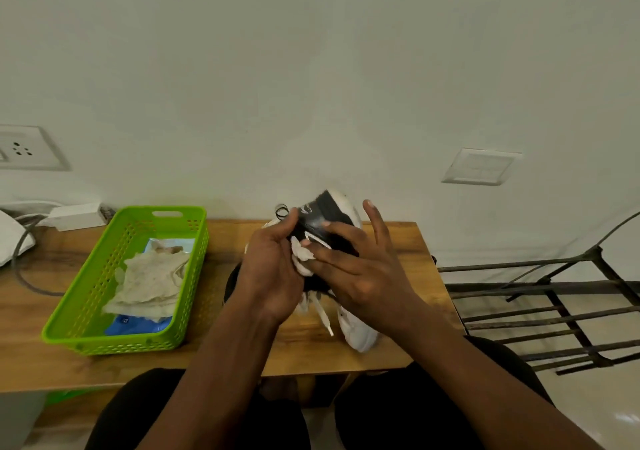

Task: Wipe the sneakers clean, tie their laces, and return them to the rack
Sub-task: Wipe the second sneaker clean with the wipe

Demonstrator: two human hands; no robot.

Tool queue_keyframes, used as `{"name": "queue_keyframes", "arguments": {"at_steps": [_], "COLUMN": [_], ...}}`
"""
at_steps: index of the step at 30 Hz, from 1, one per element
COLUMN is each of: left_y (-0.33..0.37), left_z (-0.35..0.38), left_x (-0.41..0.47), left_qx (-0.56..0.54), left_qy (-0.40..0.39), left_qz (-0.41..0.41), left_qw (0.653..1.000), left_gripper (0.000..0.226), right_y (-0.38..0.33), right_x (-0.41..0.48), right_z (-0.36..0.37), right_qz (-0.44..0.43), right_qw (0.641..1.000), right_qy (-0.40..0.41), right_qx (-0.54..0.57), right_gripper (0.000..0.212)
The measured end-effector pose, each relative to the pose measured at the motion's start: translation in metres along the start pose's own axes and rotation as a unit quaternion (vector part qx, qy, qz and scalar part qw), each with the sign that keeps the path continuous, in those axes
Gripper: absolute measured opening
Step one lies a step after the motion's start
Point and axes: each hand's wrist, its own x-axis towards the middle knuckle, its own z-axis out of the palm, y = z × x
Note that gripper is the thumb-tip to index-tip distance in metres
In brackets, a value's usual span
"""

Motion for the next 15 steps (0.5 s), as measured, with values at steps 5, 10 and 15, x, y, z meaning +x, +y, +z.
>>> {"name": "queue_keyframes", "arguments": {"at_steps": [5,10,15], "left_y": [-0.015,-0.02,-0.022], "left_z": [0.008,0.016,0.014], "left_x": [0.002,0.003,0.006], "left_qx": [0.056,0.102,0.123], "left_qy": [0.051,0.072,0.116], "left_qz": [0.03,0.051,0.043], "left_qw": [0.997,0.991,0.985], "left_gripper": [0.056,0.051,0.052], "right_y": [0.0,0.004,-0.008], "right_x": [0.021,0.038,0.004], "right_z": [-0.004,-0.012,-0.014], "right_qz": [0.094,0.182,0.156], "right_qw": [0.995,0.979,0.985], "right_qy": [0.043,0.087,0.068], "right_qx": [-0.014,-0.01,-0.03], "right_gripper": [0.014,0.019,0.015]}}
